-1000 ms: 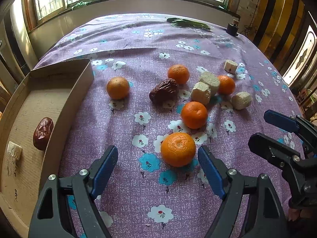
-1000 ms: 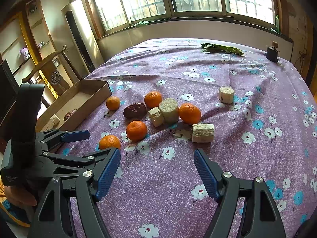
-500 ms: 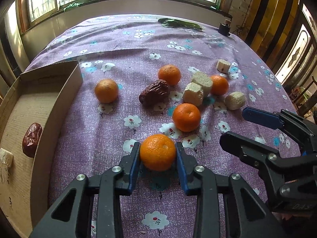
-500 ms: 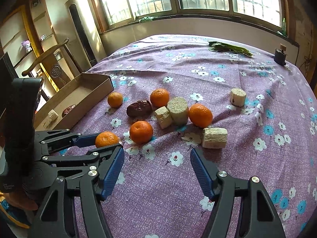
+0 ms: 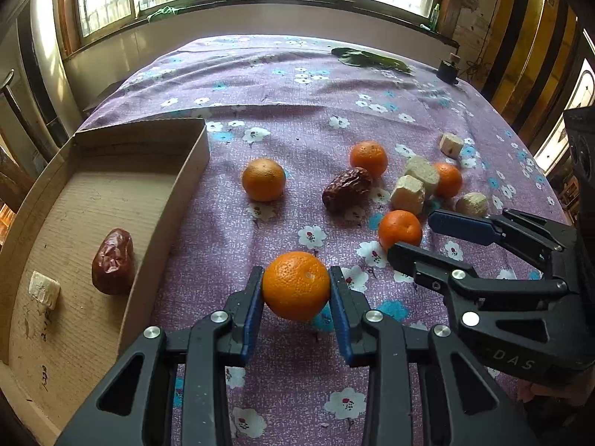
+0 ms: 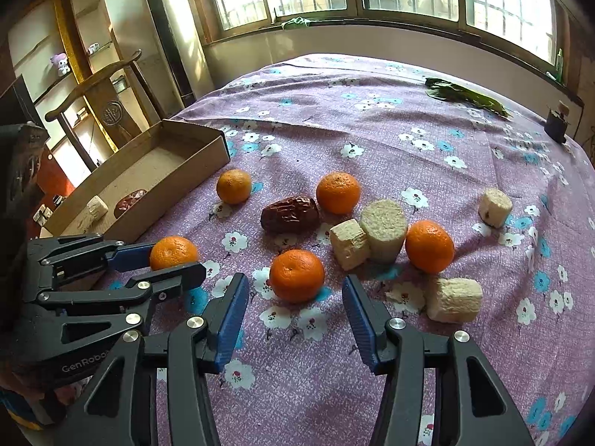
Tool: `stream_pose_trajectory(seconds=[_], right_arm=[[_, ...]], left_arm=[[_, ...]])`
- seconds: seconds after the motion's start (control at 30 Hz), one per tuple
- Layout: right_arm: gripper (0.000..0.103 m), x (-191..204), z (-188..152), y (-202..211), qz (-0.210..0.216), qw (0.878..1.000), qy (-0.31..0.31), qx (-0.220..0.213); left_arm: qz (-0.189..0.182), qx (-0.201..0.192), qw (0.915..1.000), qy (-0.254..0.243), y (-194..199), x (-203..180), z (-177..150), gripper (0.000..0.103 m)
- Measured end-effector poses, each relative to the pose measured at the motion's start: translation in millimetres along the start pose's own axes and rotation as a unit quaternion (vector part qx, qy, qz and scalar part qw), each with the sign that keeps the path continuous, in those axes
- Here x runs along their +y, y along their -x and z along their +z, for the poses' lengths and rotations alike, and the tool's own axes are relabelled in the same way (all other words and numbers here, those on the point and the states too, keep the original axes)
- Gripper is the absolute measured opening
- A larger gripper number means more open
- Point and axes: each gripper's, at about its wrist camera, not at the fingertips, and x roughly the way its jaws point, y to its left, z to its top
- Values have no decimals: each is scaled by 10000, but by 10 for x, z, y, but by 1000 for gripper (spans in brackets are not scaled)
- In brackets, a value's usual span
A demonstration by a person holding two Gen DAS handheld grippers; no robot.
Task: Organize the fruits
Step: 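Grasp another mandarin orange with the right tool, then carry both oranges into the cardboard box and open both tools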
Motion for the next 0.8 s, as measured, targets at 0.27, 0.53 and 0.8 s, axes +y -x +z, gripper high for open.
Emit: stream_pose_trajectory(seconds=[0.27,0.53,0.8], right_arm=[[37,7,35,-206,-90,9998,64,149],[37,15,92,34,53,9999,-73,-110],[37,339,326,126,313,9988,239,-284]], left_arm=[[104,-44,9999,57,38,46,17,33],[122,-195,9996,162,238,143,90,33],[347,-385,9972,538,528,609,230,33]])
